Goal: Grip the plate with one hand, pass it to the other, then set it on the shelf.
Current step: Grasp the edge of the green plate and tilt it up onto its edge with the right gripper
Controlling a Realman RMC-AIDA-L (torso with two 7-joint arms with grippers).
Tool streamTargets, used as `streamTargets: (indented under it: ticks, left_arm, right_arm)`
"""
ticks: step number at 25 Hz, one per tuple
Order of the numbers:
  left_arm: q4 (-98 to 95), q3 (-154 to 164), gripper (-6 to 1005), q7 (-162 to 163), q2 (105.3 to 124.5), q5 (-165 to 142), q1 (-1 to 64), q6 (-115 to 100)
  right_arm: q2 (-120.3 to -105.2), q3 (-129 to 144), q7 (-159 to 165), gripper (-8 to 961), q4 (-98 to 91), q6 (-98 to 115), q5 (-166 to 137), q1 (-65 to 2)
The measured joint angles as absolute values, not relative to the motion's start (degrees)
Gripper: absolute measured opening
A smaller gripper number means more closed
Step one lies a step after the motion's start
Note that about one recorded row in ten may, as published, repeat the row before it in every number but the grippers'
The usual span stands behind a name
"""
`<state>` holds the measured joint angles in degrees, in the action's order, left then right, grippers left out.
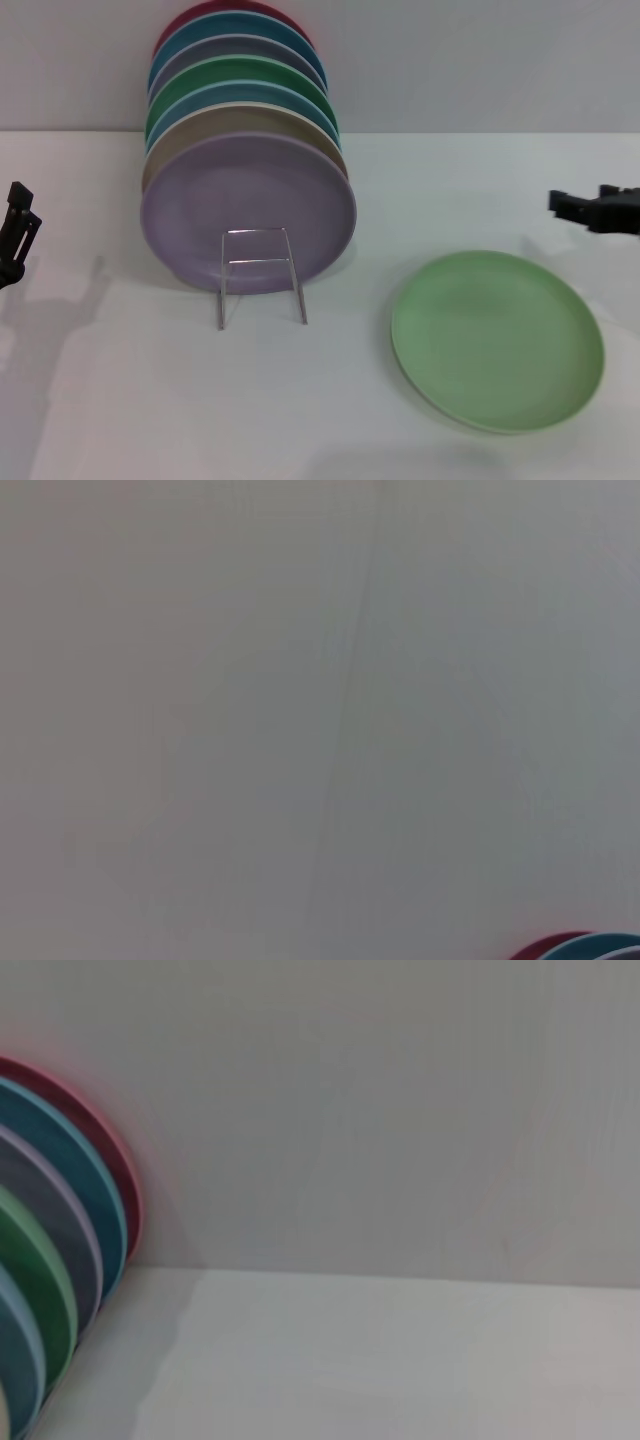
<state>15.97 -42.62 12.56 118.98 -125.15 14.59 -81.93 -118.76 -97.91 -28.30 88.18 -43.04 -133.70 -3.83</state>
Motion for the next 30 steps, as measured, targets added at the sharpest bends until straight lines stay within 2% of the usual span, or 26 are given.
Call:
streamTargets:
  ticks: [4, 8, 16, 30]
  left_arm:
    - [16.19, -42.7, 863, 12.57, 119.02, -125.17, 14.59, -81.79]
    - [16.28, -42.85, 863, 12.59, 119.03, -125.15, 14.6, -81.75]
    - [16.41, -42.84, 863, 12.65, 119.01, -125.14, 15.0, -81.89]
    - [16.44, -44.2, 862, 12.66, 118.95, -125.07, 15.21, -81.35]
  right_arm:
    - [-118.79, -105.47, -27.4, 682, 92.39, -57.47, -136.54, -6.52]
    - [-118.67, -112.11, -26.52, 683, 92.9, -69.89, -141.77, -11.98]
    - [-118.04, -115.39, -26.86, 684, 87.68, -79.17, -149.91, -19.2]
    - [-117.68, -117.3, -26.98, 682, 82.34, -84.6, -149.46, -22.53]
